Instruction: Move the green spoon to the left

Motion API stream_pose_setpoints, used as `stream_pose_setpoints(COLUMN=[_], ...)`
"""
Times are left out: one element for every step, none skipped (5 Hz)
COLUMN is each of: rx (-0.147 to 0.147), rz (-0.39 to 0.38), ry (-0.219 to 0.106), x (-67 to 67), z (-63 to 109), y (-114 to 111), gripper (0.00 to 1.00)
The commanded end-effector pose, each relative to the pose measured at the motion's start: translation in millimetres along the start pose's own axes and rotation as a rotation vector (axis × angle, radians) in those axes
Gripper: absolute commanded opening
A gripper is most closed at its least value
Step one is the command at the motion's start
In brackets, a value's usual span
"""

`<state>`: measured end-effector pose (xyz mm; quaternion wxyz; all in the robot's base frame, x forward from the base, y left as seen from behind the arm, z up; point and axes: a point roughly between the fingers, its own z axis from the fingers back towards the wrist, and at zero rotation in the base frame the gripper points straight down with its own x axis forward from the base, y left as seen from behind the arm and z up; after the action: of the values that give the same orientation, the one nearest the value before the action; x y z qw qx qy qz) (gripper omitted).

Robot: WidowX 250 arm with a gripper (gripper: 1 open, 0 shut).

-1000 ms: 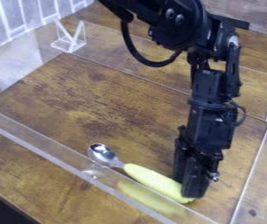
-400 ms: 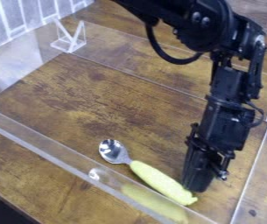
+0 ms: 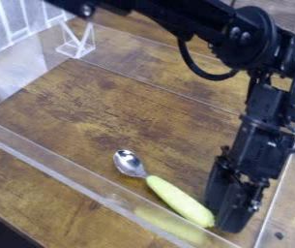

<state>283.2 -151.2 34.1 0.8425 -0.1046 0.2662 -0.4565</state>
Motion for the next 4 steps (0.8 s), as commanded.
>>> stream_pose_setpoints(rx=[0.006,-0.007,-0.020,-0.030], rz=[-0.022,-0.011,0.001,0.015], ry=[0.041,0.054,0.068,0.079], x=[-1.8,-5.0,-10.9,-16.1], z=[-1.0,-4.7,-6.4,-8.2], y=[-1.1,4.9,9.2,9.8], gripper=[1.00,0.00,0.00,0.00])
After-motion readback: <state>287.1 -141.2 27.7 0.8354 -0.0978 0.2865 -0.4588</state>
